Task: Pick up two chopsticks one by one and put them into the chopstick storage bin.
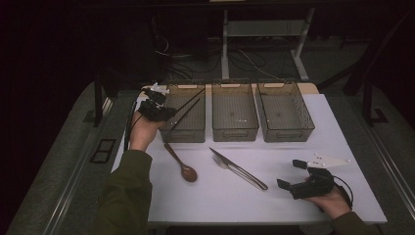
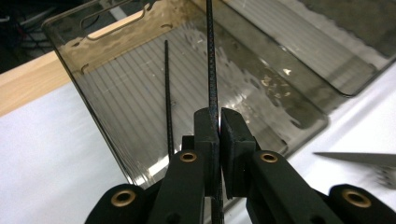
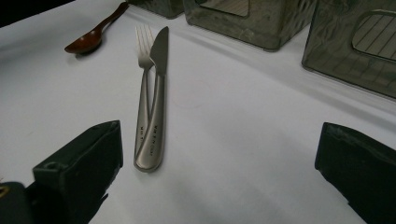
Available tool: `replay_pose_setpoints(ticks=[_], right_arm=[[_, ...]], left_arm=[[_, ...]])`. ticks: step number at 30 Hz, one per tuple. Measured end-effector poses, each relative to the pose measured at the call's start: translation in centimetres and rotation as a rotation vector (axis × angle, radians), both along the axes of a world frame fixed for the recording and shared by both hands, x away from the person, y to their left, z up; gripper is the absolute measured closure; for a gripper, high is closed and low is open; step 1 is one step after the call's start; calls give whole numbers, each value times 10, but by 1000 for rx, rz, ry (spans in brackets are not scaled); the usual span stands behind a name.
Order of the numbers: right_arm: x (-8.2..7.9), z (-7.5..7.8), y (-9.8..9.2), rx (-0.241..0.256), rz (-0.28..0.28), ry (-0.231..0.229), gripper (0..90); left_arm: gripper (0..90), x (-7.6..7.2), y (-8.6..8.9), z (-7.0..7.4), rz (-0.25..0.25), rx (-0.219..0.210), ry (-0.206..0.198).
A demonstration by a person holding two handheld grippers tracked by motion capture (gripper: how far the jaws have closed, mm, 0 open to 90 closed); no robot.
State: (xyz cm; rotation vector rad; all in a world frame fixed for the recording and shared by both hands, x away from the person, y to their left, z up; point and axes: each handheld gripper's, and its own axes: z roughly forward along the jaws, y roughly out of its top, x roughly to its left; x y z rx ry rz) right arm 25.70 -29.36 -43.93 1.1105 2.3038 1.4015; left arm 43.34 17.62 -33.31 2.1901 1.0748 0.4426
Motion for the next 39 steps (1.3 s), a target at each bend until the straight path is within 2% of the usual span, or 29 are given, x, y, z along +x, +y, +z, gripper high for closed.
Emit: replay_pose_setpoints(ticks=[12, 15, 26, 39], right_arm=[[-1, 1, -2, 13, 2, 3, 12], [-1, 2, -2, 15, 2, 2, 12], [-1, 2, -2, 18, 7, 1, 12], [-1, 2, -2, 20, 7, 2, 12]], left_arm=[[855, 27, -5, -14, 75, 86, 59], [855, 32, -7, -17, 72, 114, 69], [854, 42, -25, -35, 52, 162, 105], [842, 43, -26, -42, 51, 169, 132]])
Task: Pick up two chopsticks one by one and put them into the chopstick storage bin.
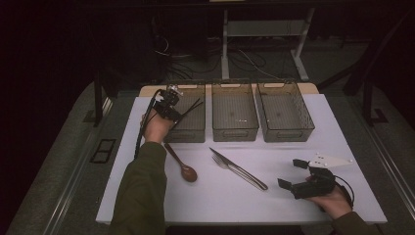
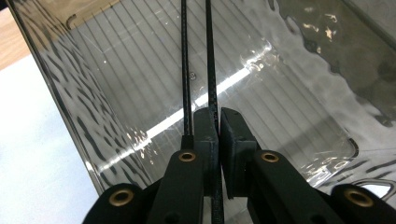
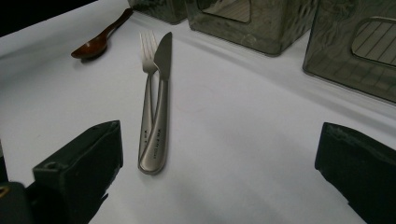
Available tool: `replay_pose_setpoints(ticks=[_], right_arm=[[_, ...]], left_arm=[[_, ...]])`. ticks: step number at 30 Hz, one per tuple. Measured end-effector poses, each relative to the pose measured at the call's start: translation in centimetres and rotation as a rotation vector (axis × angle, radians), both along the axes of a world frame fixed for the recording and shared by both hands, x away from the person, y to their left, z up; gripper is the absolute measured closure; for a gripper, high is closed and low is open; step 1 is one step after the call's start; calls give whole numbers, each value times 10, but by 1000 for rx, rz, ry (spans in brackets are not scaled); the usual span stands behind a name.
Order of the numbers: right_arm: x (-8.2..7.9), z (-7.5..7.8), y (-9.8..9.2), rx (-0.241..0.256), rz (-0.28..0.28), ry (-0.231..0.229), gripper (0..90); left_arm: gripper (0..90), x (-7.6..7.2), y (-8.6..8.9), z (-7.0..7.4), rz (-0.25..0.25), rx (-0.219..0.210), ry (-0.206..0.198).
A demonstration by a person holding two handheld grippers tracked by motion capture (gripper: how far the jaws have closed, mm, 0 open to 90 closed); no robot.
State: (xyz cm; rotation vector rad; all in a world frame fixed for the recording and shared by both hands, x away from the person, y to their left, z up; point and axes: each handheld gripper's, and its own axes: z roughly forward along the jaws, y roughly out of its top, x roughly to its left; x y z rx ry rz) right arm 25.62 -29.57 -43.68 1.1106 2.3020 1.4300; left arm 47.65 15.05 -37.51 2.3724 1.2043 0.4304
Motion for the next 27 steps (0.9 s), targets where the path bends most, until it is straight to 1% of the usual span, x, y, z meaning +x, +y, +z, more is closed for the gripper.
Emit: replay_pose_setpoints(ticks=[3, 6, 7, 9, 12, 14, 17, 19, 20, 23, 25, 27], right_arm=[[0, 0, 0, 0, 0, 0, 12], [0, 0, 0, -1, -1, 0, 12], [0, 0, 0, 0, -2, -1, 12], [0, 0, 0, -2, 0, 0, 12], [0, 0, 0, -2, -3, 0, 12], [0, 0, 0, -2, -4, -1, 12], [0, 0, 0, -3, -4, -1, 12], [0, 0, 0, -4, -5, -1, 12], [0, 0, 0, -5, -4, -1, 12], [0, 0, 0, -6, -5, -1, 12], [0, 0, 0, -8, -6, -2, 12], [0, 0, 0, -8, -6, -2, 12]], left_arm=[[780, -1, 0, 3, -6, 2, -21], [733, -3, 1, 8, -18, -14, -45], [718, -4, 2, 10, -29, -21, -52], [683, -8, 2, 14, -45, -45, -66], [614, -15, 4, 22, -73, -96, -80], [557, -22, 5, 27, -97, -136, -90], [494, -34, 7, 34, -135, -166, -104], [466, -45, 7, 37, -154, -185, -125], [459, -50, 7, 39, -170, -190, -132], [442, -67, 8, 39, -192, -224, -152], [451, -78, 8, 38, -199, -243, -158], [487, -88, 8, 36, -215, -249, -162]])
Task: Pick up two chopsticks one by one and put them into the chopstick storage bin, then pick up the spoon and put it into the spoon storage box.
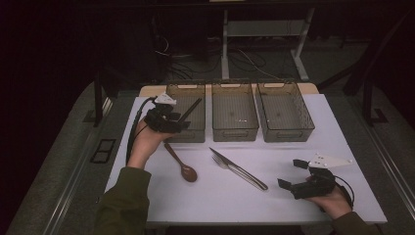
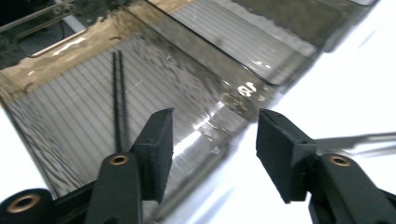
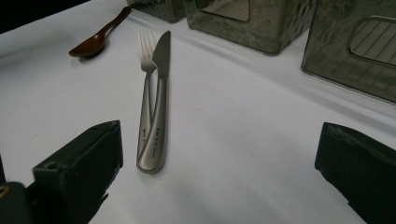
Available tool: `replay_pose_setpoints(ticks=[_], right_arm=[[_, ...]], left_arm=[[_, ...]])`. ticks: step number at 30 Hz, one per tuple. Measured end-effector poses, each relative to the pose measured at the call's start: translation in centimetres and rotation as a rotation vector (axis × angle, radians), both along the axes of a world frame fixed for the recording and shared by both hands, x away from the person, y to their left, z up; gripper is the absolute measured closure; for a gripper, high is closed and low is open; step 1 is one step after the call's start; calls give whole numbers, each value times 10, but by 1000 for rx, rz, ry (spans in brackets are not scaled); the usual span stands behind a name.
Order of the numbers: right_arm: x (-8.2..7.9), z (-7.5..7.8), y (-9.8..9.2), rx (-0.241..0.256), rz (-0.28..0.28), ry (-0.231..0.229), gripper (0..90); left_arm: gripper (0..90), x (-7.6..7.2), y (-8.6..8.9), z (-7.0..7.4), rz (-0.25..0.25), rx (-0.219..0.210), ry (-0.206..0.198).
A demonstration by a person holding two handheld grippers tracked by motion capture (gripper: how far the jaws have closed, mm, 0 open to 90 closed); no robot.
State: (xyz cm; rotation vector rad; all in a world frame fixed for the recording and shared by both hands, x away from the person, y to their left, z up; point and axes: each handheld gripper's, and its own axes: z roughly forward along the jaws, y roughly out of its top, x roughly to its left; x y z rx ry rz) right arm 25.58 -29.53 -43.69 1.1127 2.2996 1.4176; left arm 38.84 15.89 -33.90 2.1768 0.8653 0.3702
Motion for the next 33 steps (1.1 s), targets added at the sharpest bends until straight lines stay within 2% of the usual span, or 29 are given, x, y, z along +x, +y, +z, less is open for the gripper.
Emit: replay_pose_setpoints(ticks=[6, 13, 22, 27, 33], right_arm=[[0, 0, 0, 1, -1, 5, 12], [-1, 0, 0, -2, -3, 0, 12], [0, 0, 0, -2, 1, -4, 12], [1, 0, 0, -1, 2, -3, 12], [0, 0, 0, -7, 3, -3, 12]], left_arm=[[636, -23, 2, -11, -28, -17, -10], [889, -37, 6, -24, -41, -22, -2], [892, -44, 12, -42, -19, 23, -7], [892, -37, 16, -56, 8, 55, -1], [892, -27, 22, -72, 36, 75, 32]])
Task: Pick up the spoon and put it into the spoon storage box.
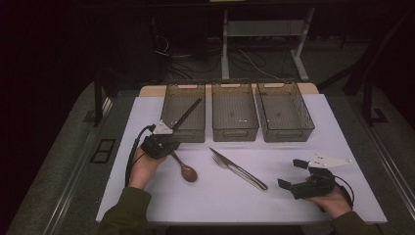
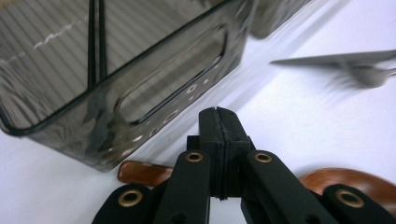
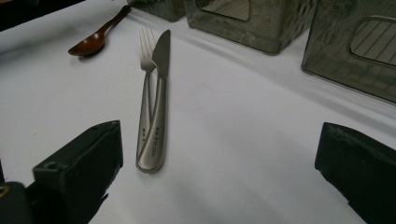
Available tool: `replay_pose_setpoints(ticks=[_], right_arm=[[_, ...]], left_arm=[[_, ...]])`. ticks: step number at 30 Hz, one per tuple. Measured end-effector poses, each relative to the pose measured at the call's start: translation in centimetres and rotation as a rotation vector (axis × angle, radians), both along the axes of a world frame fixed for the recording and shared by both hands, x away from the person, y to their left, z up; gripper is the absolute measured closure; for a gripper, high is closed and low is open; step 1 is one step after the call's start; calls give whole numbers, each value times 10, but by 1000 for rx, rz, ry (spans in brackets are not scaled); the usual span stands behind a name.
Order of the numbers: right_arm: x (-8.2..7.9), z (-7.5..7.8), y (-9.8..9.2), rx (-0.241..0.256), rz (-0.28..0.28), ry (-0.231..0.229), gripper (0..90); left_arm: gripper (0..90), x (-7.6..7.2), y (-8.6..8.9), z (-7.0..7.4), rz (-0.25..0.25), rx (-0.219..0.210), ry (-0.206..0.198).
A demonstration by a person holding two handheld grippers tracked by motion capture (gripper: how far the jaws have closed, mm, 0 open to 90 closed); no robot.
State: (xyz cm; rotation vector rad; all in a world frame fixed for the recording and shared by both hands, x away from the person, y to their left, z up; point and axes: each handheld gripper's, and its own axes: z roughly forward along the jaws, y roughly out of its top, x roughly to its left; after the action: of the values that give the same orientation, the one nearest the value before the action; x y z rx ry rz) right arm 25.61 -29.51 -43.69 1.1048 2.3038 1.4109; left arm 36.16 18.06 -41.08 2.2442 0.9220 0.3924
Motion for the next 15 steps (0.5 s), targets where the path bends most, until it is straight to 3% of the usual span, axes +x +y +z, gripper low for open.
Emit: replay_pose_setpoints(ticks=[15], right_arm=[[1, 0, 0, 2, -4, 0, 12]], left_arm=[[892, 18, 2, -23, 47, 80, 12]])
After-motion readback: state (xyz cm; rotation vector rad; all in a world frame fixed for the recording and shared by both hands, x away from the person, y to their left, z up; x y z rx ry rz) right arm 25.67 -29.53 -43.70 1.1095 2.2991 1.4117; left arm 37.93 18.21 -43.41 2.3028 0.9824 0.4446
